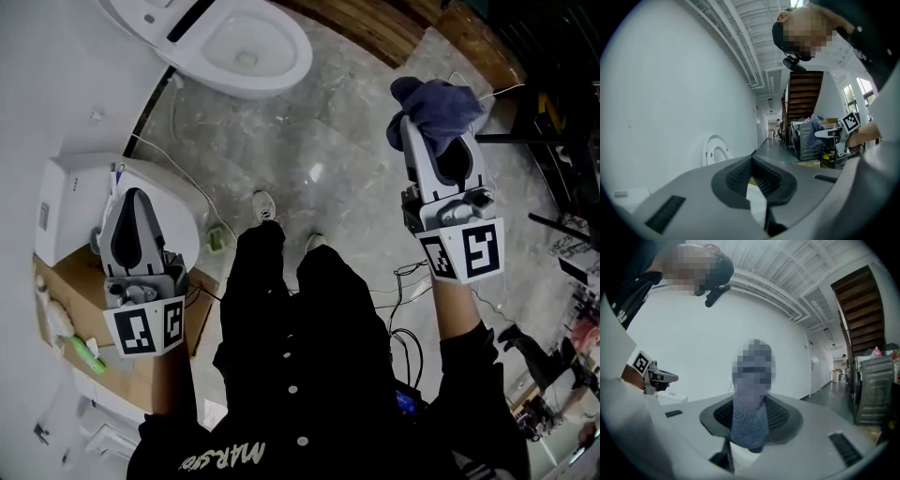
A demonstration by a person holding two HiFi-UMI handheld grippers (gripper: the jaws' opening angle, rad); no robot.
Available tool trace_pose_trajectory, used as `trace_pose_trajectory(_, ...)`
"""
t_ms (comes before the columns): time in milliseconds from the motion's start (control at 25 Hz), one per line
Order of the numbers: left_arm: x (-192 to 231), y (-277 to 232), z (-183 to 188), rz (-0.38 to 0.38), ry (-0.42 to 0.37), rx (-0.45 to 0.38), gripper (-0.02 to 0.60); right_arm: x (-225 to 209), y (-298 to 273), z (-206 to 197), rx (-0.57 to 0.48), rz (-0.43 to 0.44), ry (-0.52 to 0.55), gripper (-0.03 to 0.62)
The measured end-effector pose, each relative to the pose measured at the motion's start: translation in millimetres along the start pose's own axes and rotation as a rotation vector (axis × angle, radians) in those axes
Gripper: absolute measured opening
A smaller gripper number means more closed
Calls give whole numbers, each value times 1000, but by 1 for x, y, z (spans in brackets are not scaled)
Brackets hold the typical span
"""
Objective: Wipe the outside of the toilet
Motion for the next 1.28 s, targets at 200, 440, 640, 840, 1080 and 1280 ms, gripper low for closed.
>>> trace_pose_trajectory(200, 1, -17, -60, 0, 16, 16, 9, 5, -27, -61, 21, 60, -37, 133)
trace_pose_trajectory(440, 10, -57, -138, -13, 30, 17, 10, 13, -67, -141, 24, 67, -67, 133)
trace_pose_trajectory(640, 15, -88, -199, 9, 38, -2, 9, 16, -87, -212, 6, 46, -73, 133)
trace_pose_trajectory(840, 22, -110, -256, 12, 32, -24, 9, 17, -105, -284, 4, 45, -69, 133)
trace_pose_trajectory(1080, 27, -132, -328, -24, 5, -38, 9, 24, -120, -371, 1, 52, -51, 132)
trace_pose_trajectory(1280, 30, -148, -371, -34, 0, -62, 9, 29, -131, -429, -12, 49, -33, 132)
Point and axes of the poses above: the fingertips, and each gripper's own axes: y backward along the fingers, x to its left, z out of its top, the point moved 5 cm from there along y, backward along the fingers, and after that the axes turned 2 degrees about z, right-handed, at the moved point
